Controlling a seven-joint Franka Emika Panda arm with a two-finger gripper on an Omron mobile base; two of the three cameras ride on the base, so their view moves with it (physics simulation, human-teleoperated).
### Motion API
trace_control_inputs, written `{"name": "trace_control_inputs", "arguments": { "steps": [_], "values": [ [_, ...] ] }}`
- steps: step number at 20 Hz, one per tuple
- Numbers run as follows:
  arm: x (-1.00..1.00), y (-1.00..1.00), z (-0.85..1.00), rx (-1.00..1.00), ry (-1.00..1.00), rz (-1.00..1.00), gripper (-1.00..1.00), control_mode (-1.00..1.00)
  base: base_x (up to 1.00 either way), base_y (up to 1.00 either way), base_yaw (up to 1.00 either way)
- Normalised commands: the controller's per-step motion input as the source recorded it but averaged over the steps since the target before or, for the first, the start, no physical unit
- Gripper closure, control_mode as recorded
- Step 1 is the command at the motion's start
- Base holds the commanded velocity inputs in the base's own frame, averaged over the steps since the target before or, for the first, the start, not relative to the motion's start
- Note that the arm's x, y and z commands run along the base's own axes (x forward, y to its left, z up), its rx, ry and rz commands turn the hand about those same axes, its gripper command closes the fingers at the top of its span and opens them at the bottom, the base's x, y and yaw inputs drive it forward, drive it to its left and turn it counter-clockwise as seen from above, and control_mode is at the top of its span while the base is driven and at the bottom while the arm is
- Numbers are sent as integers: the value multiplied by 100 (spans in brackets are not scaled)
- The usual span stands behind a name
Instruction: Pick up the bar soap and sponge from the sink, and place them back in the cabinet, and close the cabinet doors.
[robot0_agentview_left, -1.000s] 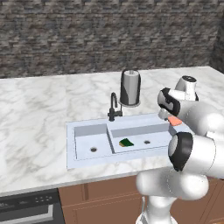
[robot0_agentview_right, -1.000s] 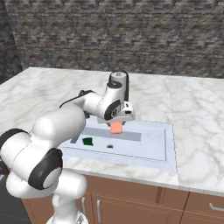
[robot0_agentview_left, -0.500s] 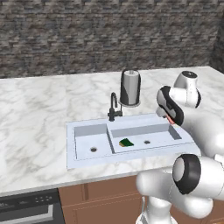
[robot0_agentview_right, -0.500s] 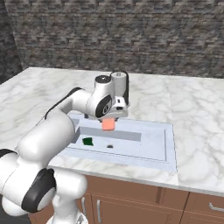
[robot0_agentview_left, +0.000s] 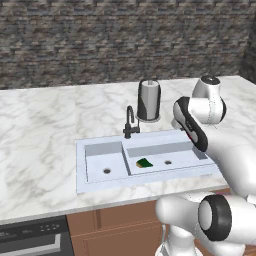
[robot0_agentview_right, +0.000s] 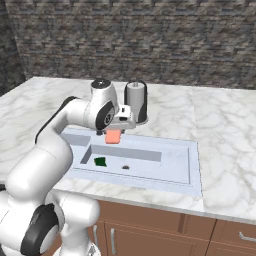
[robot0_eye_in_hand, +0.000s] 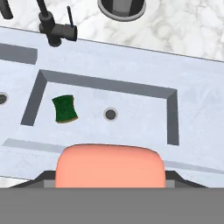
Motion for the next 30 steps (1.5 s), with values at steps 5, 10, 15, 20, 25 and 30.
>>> {"name": "trace_control_inputs", "arguments": {
  "steps": [5,10,15,20,25,30],
  "values": [
    [-23,24,25,0,-5,-14,100,-100,0,0,0],
    [-20,10,27,1,-5,-16,100,-100,0,0,0],
    [-10,2,25,2,-5,-13,100,-100,0,0,0],
    [-4,0,25,2,-6,-3,100,-100,0,0,0],
    [-1,0,19,1,-8,0,100,-100,0,0,0],
    [-14,0,18,0,-7,0,100,-100,0,0,0]
  ]
}}
